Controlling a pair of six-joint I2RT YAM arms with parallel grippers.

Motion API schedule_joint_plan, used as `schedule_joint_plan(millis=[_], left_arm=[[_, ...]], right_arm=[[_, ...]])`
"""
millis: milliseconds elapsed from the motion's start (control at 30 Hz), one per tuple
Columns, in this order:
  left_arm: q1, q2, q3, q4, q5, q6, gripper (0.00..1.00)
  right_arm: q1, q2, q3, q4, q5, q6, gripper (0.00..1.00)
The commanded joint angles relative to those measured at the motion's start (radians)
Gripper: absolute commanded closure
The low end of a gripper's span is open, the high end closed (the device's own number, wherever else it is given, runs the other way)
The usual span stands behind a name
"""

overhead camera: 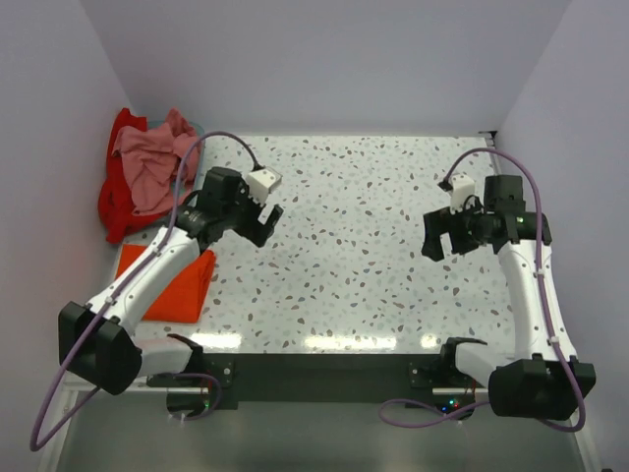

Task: Fold and stack the t-shirts
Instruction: Grab the tshirt from the pile

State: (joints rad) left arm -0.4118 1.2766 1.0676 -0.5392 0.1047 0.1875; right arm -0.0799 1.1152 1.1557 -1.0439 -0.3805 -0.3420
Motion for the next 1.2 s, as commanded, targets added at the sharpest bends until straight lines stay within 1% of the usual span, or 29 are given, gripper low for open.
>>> schedule_joint_plan(millis=[0,33,67,100,133,167,200,233,267,300,333,367,433,467,500,533,600,667,700,733,800,867,900,967,1000,1033,1100,1167], left_arm=[[0.056,-0.054,0.043,0.047,0.097,-0.048,0.00],[0.147,-0.056,0.101,0.019,0.168,-0.043,0.00],[0.198,-0.049,0.133,-0.001,0.237,-0.028,0.00],[0.271,-0.025,0.170,-0.036,0.306,-0.020,0.00],[0.297,-0.010,0.248,-0.051,0.323,-0.007,0.00],[0.324,0.006,0.285,-0.062,0.334,0.004,0.00],[0.382,0.036,0.317,-0.071,0.358,0.006,0.00],[0.412,0.052,0.378,-0.073,0.375,0.006,0.00],[0.456,0.067,0.405,-0.073,0.398,-0.002,0.00],[0.526,0.094,0.428,-0.055,0.435,-0.009,0.00],[0.559,0.107,0.458,-0.039,0.446,-0.017,0.00],[0.618,0.137,0.474,-0.010,0.454,-0.026,0.00],[0.675,0.177,0.524,0.007,0.470,-0.034,0.00],[0.698,0.199,0.541,0.018,0.469,-0.054,0.00],[0.746,0.243,0.557,0.050,0.458,-0.065,0.00],[0.771,0.266,0.583,0.073,0.457,-0.077,0.00],[0.832,0.338,0.607,0.141,0.463,-0.106,0.01],[0.852,0.389,0.650,0.168,0.440,-0.096,0.04],[0.860,0.445,0.669,0.176,0.422,-0.080,0.05],[0.860,0.473,0.707,0.174,0.412,-0.047,0.05],[0.860,0.564,0.750,0.167,0.386,-0.019,0.08],[0.860,0.627,0.825,0.166,0.379,0.001,0.11],[0.860,0.689,0.856,0.168,0.380,0.003,0.11],[0.860,0.751,0.949,0.179,0.388,-0.025,0.13],[0.857,0.812,0.982,0.188,0.397,-0.032,0.13],[0.851,0.842,1.049,0.191,0.388,-0.045,0.14],[0.837,0.926,1.110,0.193,0.348,-0.045,0.14],[0.828,0.969,1.173,0.200,0.328,-0.043,0.14]], right_arm=[[-0.003,-0.002,0.059,0.031,0.038,0.011,0.01],[-0.004,0.006,0.070,0.041,0.038,0.030,0.01],[-0.003,0.008,0.084,0.048,0.034,0.038,0.01],[-0.003,0.008,0.087,0.059,0.031,0.058,0.01],[-0.003,0.009,0.090,0.085,0.025,0.067,0.01],[-0.003,0.014,0.094,0.099,0.017,0.075,0.01],[-0.004,0.012,0.093,0.122,0.014,0.113,0.01],[-0.003,0.014,0.093,0.166,0.014,0.136,0.01],[-0.003,0.018,0.096,0.188,0.015,0.155,0.01],[-0.003,0.017,0.091,0.256,0.061,0.223,0.01],[-0.003,0.021,0.087,0.283,0.096,0.265,0.01],[-0.003,0.032,0.088,0.312,0.153,0.317,0.01],[-0.003,0.057,0.099,0.315,0.160,0.327,0.01],[-0.004,0.067,0.108,0.318,0.137,0.316,0.01],[-0.003,0.095,0.114,0.314,0.099,0.275,0.01],[-0.003,0.106,0.122,0.302,0.034,0.261,0.01],[-0.003,0.127,0.124,0.301,-0.001,0.262,0.01],[-0.003,0.140,0.105,0.315,-0.037,0.259,0.01],[-0.004,0.146,0.101,0.321,-0.046,0.247,0.01],[-0.004,0.161,0.092,0.323,-0.066,0.238,0.01],[-0.004,0.173,0.078,0.335,-0.070,0.235,0.01],[-0.003,0.196,0.064,0.349,-0.087,0.233,0.01],[-0.004,0.204,0.062,0.354,-0.093,0.232,0.01],[-0.003,0.231,0.059,0.370,-0.097,0.235,0.01],[-0.003,0.241,0.062,0.370,-0.100,0.236,0.01],[-0.004,0.253,0.070,0.369,-0.098,0.235,0.01],[-0.003,0.282,0.085,0.349,-0.098,0.235,0.01],[-0.003,0.301,0.114,0.328,-0.098,0.232,0.01]])
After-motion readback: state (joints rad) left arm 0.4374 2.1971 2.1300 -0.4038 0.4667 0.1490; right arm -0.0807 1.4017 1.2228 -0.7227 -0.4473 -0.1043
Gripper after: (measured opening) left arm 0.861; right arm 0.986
